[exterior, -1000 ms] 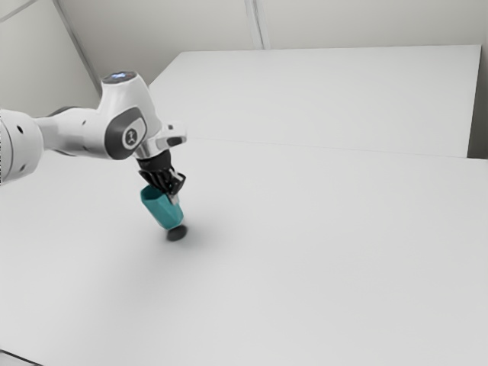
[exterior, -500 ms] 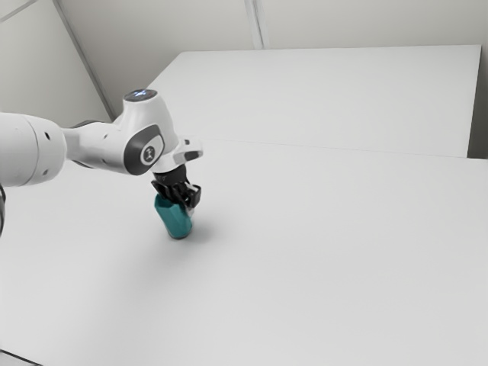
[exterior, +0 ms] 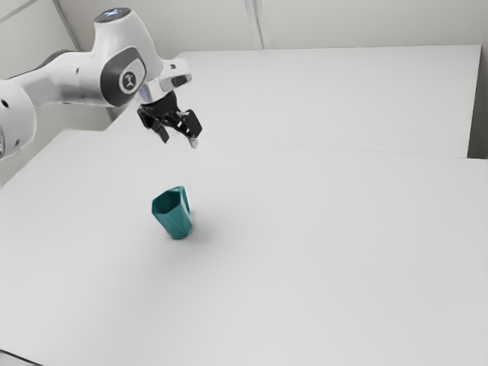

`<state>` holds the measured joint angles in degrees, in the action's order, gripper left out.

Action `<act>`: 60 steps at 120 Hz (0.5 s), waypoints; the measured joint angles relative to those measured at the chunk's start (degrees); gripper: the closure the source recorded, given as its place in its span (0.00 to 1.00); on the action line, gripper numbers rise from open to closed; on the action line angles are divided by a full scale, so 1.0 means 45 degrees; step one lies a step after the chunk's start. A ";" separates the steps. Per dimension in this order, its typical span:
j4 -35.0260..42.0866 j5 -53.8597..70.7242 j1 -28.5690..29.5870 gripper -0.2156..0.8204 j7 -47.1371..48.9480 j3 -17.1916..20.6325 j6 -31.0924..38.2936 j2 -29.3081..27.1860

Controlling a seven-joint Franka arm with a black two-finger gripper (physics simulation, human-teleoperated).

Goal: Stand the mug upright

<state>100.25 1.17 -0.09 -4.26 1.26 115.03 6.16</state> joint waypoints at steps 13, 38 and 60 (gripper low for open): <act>-0.2169 -0.0042 0.0041 0.24 -0.0045 0.0012 -0.1437 0.0682; -0.3560 -0.0071 0.0050 0.22 -0.0149 -0.0005 -0.3413 0.0849; -0.3744 -0.0114 0.0040 0.21 -0.0219 -0.0001 -0.4256 0.0812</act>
<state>83.40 0.66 0.09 -5.24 1.26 95.87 9.81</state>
